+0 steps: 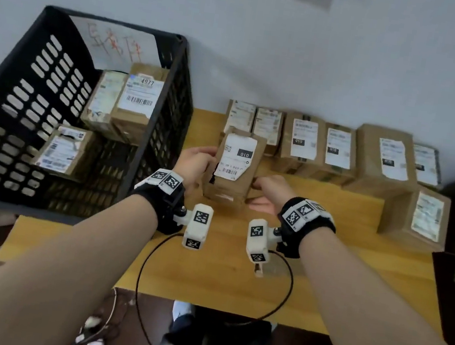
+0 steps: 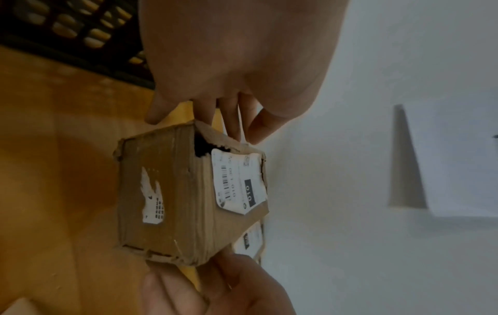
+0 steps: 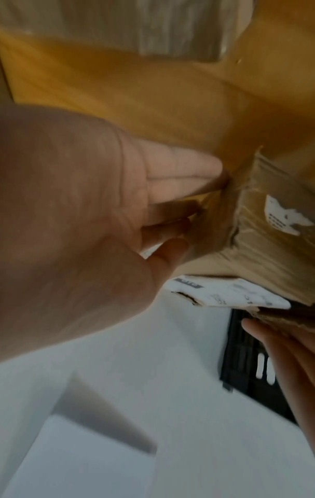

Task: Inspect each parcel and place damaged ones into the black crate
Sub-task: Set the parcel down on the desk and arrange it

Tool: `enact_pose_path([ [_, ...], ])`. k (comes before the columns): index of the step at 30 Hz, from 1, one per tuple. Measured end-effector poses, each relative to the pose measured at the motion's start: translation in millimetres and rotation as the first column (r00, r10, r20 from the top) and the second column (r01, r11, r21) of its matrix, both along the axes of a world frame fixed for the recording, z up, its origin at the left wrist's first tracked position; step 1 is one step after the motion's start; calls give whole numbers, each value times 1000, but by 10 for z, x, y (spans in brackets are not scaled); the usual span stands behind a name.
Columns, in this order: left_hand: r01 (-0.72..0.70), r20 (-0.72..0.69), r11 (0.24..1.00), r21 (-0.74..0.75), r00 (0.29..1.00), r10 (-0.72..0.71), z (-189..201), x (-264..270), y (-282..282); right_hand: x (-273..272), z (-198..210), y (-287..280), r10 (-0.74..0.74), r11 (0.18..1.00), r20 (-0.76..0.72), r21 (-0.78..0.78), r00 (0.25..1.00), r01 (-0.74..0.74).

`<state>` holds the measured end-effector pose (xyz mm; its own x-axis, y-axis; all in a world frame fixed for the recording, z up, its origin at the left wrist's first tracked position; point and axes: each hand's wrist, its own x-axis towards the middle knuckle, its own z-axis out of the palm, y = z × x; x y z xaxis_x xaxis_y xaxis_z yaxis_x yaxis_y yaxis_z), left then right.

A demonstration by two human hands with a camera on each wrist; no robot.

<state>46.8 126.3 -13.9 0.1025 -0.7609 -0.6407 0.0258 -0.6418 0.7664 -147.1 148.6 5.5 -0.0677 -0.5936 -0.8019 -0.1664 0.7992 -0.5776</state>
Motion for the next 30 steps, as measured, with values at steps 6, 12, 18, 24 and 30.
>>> enact_pose_path([
  [6,106,71,987,118,991,-115,-532,-23,53,90,-294,-62,60,998,-70,11,996,-59],
  [12,208,160,966,154,959,-232,-751,20,37,217,-294,-212,151,968,-203,-167,967,-187],
  [18,294,150,924,245,930,-335,-951,24,80,373,-563,-232,514,842,-260,-27,818,-538],
  [24,156,80,944,292,979,-186,-1005,83,40,401,-813,-285,685,708,-367,131,629,-694],
  [30,100,42,947,305,992,-118,-1063,48,49,458,-854,-338,709,679,-398,162,582,-716],
])
